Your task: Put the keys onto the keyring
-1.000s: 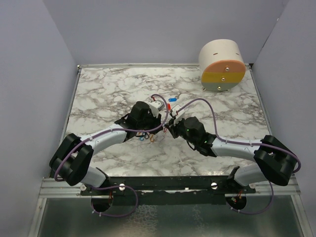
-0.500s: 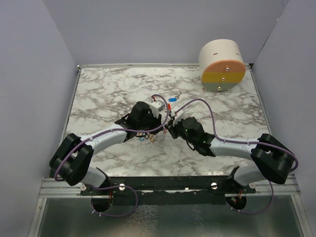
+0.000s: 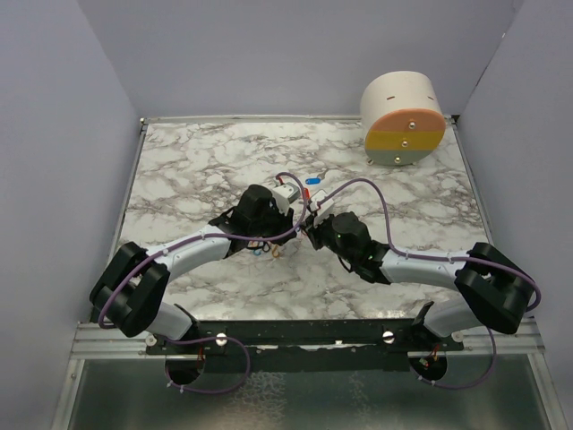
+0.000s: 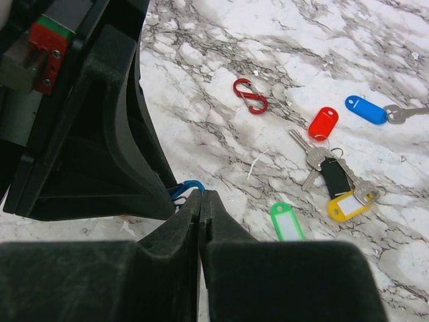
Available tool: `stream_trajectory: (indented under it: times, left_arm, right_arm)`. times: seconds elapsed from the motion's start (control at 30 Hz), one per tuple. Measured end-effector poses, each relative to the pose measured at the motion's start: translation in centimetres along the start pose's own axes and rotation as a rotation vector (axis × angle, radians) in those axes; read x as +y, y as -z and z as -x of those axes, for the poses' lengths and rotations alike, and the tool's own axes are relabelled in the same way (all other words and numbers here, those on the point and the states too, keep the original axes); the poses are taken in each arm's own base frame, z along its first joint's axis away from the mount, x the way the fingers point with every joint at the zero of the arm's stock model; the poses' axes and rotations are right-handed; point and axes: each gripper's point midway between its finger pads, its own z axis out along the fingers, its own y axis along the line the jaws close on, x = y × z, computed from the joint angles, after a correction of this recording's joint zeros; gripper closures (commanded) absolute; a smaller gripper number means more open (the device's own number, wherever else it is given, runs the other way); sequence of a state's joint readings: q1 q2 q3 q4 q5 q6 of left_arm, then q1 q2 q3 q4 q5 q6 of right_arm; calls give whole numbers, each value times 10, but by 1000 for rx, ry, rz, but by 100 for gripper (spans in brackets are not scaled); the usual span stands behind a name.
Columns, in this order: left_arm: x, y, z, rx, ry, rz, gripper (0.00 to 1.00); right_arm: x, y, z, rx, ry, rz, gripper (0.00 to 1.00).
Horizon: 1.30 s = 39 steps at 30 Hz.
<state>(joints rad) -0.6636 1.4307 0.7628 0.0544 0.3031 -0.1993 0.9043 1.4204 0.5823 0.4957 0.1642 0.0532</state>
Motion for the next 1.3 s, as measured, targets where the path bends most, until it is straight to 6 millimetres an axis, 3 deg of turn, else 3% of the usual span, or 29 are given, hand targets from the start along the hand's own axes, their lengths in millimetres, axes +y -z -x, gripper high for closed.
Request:
stream_trajectory:
  times: [0.37, 0.57, 0.7, 0.97, 1.3]
  left_arm:
    - [-1, 0, 3, -4, -2, -1, 100]
    - [0, 0, 3, -3, -2, 1, 66]
    - [1, 1, 2, 0, 1, 9, 56]
    - [7, 3, 4, -7, 12, 54, 48]
    - [25, 19, 23, -83, 29, 192, 41]
  right_arm:
    - [-2, -1, 5, -24, 10, -12, 99]
    - [-4, 0, 4, -24, 13, -21, 99]
    - [-6, 0, 3, -23, 13, -28, 99]
    - [-10, 3, 7, -33, 15, -49, 99]
    - [-26, 7, 9, -34, 12, -138, 99]
